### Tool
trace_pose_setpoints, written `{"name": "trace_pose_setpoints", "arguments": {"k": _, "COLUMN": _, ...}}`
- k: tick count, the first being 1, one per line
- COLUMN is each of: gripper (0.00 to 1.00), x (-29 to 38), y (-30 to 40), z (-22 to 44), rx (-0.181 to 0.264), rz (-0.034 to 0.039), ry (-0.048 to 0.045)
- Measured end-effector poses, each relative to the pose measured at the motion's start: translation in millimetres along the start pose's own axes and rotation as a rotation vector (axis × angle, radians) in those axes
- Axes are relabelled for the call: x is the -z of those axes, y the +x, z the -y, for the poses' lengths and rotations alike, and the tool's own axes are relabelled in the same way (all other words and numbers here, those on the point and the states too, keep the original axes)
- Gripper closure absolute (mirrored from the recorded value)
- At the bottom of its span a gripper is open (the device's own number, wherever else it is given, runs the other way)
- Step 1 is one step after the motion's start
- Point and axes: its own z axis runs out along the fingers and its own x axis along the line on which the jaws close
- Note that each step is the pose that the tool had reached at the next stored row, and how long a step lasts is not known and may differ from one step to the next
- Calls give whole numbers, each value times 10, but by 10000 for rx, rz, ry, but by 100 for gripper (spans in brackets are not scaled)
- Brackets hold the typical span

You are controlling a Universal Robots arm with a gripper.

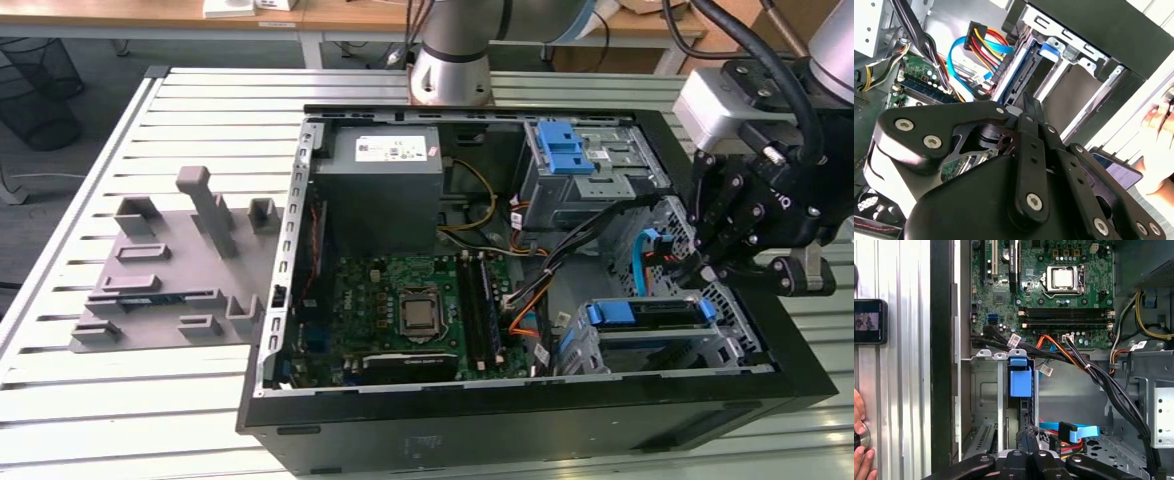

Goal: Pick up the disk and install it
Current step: 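Insert the first disk wire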

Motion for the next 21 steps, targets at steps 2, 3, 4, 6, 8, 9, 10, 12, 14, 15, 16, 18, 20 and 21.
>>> {"name": "trace_pose_setpoints", "arguments": {"k": 2, "gripper": 89, "x": -3, "y": -30, "z": 2, "rx": -5, "rz": -1, "ry": 0}}
{"name": "trace_pose_setpoints", "arguments": {"k": 3, "gripper": 89, "x": -4, "y": -43, "z": 5, "rx": -6, "rz": -1, "ry": 0}}
{"name": "trace_pose_setpoints", "arguments": {"k": 4, "gripper": 89, "x": -6, "y": -59, "z": 8, "rx": -7, "rz": -1, "ry": 0}}
{"name": "trace_pose_setpoints", "arguments": {"k": 6, "gripper": 89, "x": -8, "y": -85, "z": 18, "rx": -8, "rz": 0, "ry": 0}}
{"name": "trace_pose_setpoints", "arguments": {"k": 8, "gripper": 89, "x": -12, "y": -111, "z": 26, "rx": -8, "rz": 0, "ry": 0}}
{"name": "trace_pose_setpoints", "arguments": {"k": 9, "gripper": 89, "x": -14, "y": -125, "z": 29, "rx": -9, "rz": 0, "ry": 0}}
{"name": "trace_pose_setpoints", "arguments": {"k": 10, "gripper": 89, "x": -17, "y": -140, "z": 33, "rx": -9, "rz": 0, "ry": 0}}
{"name": "trace_pose_setpoints", "arguments": {"k": 12, "gripper": 89, "x": -21, "y": -167, "z": 38, "rx": -11, "rz": 0, "ry": 0}}
{"name": "trace_pose_setpoints", "arguments": {"k": 14, "gripper": 89, "x": -25, "y": -185, "z": 41, "rx": -13, "rz": 1, "ry": 0}}
{"name": "trace_pose_setpoints", "arguments": {"k": 15, "gripper": 89, "x": -26, "y": -189, "z": 42, "rx": -12, "rz": 1, "ry": 1}}
{"name": "trace_pose_setpoints", "arguments": {"k": 16, "gripper": 89, "x": -28, "y": -191, "z": 44, "rx": -14, "rz": 2, "ry": 0}}
{"name": "trace_pose_setpoints", "arguments": {"k": 18, "gripper": 89, "x": -30, "y": -197, "z": 57, "rx": -18, "rz": 1, "ry": 0}}
{"name": "trace_pose_setpoints", "arguments": {"k": 20, "gripper": 89, "x": -33, "y": -201, "z": 63, "rx": -26, "rz": 1, "ry": 0}}
{"name": "trace_pose_setpoints", "arguments": {"k": 21, "gripper": 89, "x": -33, "y": -201, "z": 63, "rx": -28, "rz": 0, "ry": 0}}
